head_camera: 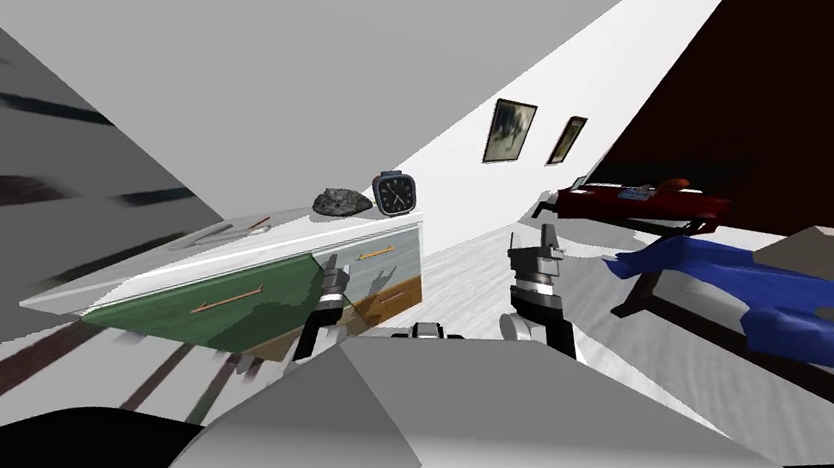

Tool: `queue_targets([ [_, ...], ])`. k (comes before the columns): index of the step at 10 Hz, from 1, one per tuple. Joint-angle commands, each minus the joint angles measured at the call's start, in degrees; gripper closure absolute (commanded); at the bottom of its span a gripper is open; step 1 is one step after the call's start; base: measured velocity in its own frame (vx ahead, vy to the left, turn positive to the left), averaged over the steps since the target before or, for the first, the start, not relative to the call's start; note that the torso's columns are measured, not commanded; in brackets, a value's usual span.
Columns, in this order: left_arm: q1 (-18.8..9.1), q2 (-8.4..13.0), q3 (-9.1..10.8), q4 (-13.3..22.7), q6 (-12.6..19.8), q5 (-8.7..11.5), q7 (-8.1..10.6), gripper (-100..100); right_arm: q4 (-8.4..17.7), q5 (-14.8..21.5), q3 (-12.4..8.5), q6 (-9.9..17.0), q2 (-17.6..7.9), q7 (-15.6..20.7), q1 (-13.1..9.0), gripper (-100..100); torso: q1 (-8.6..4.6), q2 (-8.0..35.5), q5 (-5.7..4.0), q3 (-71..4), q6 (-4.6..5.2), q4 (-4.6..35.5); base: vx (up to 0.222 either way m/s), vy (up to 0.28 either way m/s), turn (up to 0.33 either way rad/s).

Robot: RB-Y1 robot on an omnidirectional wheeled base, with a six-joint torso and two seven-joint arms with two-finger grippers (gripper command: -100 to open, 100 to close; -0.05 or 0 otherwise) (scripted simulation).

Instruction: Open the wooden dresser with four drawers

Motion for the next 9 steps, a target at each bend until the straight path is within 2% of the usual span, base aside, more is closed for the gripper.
queue_targets([
  [1,0.2,-2.2,1.39,2.2,0.7,1.3,0.39,-100,0.0,0.0,0.0,0.0,0.0,0.0,0.0,0,0.07,0.1,0.02,0.0,-0.01,0.0,0.145,-0.165,0.121],
  [4,0.2,-5.6,2.39,3.7,1.2,2.3,0.70,-100,0.0,0.0,0.0,0.0,0.0,0.0,0.0,0,-0.04,0.2,-0.02,0.1,0.00,0.1,0.102,-0.152,0.073],
  [7,0.2,-10.4,2.95,4.6,1.4,2.8,0.88,-100,0.0,0.0,0.0,0.0,0.0,0.0,0.0,0,0.06,0.2,0.02,0.1,-0.01,0.1,0.047,-0.075,0.035],
  [8,0.2,-11.4,3.02,4.7,1.5,2.8,0.90,-100,0.0,0.0,0.0,0.0,0.0,0.0,0.0,0,0.04,0.2,0.01,0.1,-0.01,0.1,0.012,-0.033,0.013],
  [9,0.4,-10.9,2.81,4.3,1.5,2.7,0.80,-100,0.0,0.0,0.0,0.0,0.0,0.0,0.0,0,0.05,0.2,0.01,0.1,-0.01,0.0,0.005,-0.013,0.002],
])
